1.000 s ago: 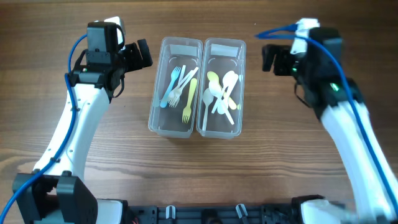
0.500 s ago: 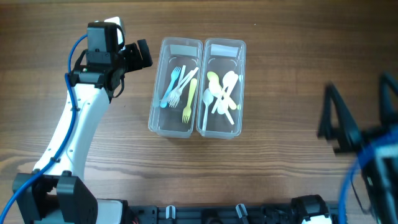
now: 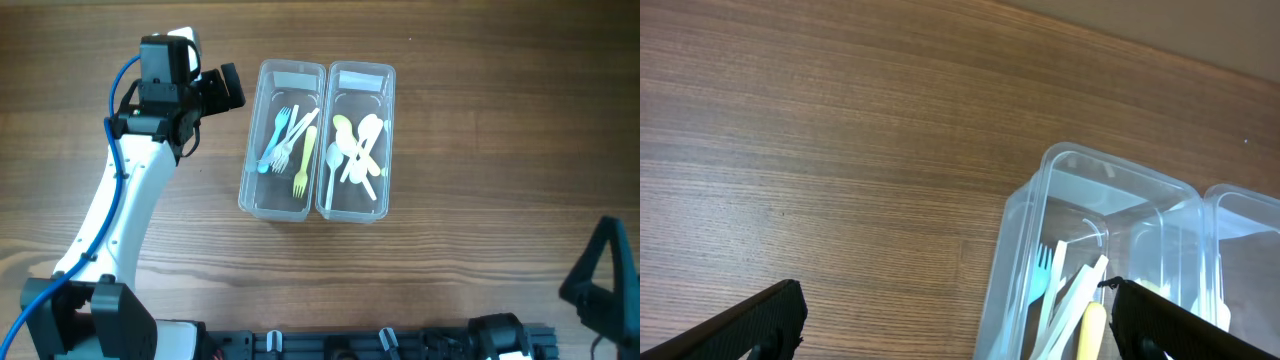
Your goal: Pack container
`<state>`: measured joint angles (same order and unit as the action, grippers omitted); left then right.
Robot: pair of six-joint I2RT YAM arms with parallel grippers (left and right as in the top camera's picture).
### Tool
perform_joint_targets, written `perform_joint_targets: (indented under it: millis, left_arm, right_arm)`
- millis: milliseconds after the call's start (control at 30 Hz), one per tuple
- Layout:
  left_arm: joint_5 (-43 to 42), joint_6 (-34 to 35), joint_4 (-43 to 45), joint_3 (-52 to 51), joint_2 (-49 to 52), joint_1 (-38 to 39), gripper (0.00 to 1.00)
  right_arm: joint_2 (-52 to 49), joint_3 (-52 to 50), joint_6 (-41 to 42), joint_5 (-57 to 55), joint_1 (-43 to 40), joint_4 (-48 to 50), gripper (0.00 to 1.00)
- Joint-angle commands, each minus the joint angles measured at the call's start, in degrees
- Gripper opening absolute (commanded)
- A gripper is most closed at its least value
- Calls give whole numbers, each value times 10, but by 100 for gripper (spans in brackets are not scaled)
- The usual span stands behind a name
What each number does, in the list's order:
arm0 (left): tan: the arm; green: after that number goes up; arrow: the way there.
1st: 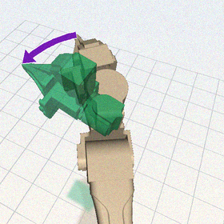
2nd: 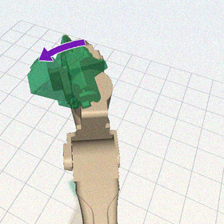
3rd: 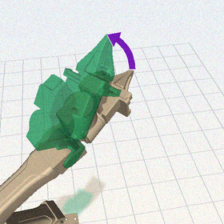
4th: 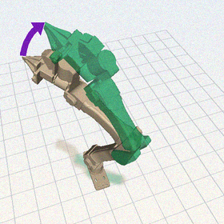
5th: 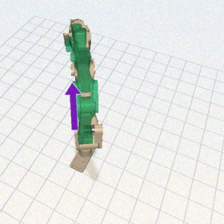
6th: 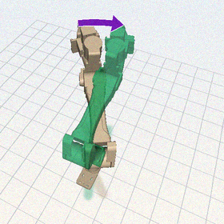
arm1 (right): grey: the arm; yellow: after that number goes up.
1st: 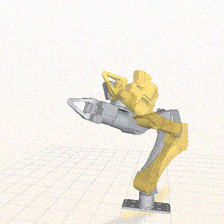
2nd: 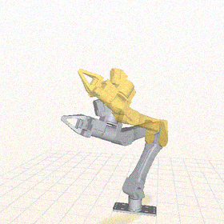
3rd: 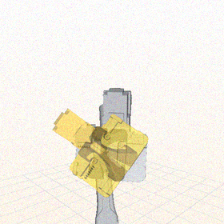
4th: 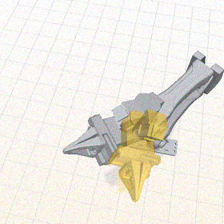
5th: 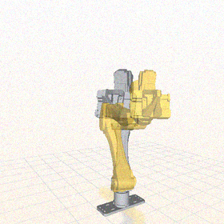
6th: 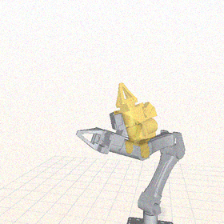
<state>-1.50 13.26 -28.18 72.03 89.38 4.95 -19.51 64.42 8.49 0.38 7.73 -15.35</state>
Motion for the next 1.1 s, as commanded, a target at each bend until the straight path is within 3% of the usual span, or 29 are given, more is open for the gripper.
perform_joint_targets:
  millis: [0,400,767,1067]
  left_arm:
    - [5,7,1,1,-5,-1,100]
    - [5,7,1,1,-5,-1,100]
    - [5,7,1,1,-5,-1,100]
    - [5,7,1,1,-5,-1,100]
  right_arm:
    - [4,-67,-7,-19,1,26,100]
    - [130,-385,-20,-16,-25,264,100]
    - [167,-531,-190,80,-38,274,100]
    - [193,-614,-176,80,-40,302,100]
